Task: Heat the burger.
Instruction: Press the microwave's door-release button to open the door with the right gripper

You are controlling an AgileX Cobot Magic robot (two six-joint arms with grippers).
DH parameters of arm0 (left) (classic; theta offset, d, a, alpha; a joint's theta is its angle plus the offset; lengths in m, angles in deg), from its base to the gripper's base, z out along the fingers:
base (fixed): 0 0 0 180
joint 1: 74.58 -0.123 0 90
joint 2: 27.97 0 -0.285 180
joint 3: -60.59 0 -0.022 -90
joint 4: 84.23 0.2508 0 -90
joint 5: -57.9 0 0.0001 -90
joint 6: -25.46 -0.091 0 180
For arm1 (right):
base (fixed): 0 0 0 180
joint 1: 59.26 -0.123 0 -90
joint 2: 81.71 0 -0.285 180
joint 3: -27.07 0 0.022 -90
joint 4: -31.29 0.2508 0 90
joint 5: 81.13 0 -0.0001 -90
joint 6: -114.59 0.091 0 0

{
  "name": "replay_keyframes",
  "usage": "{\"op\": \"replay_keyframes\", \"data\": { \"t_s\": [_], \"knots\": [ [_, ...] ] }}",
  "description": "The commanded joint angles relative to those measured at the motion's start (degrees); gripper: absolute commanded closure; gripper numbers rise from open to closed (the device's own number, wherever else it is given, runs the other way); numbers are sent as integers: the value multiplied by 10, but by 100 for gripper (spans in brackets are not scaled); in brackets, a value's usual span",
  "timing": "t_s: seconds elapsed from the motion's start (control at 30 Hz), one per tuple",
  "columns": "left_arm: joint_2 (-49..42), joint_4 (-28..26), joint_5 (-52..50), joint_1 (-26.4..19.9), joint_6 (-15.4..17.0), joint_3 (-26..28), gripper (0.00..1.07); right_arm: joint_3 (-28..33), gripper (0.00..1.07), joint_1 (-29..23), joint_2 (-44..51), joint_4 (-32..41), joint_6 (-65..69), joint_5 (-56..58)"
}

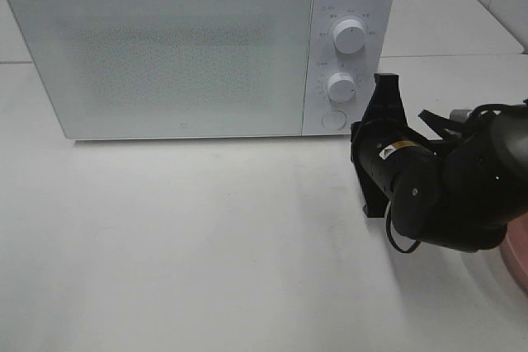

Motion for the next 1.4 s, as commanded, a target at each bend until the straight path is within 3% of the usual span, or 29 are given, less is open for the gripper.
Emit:
{"op": "replay_keyframes", "data": {
  "t_s": [0.03, 0.73, 1.17, 1.4],
  "knots": [
    [-10, 1, -9, 0, 3, -1, 9, -36, 107, 14, -24, -25, 1, 9],
    [-10, 1, -9, 0, 3, -1, 9, -150, 107, 54, -100, -52, 1, 76],
    [-10, 1, -9, 0, 3, -1, 9, -164, 107, 60, -118, -28, -1, 58],
    [-10, 1, -9, 0, 3, -1, 9, -169, 106, 60, -119, -23, 15, -5]
  ]
}}
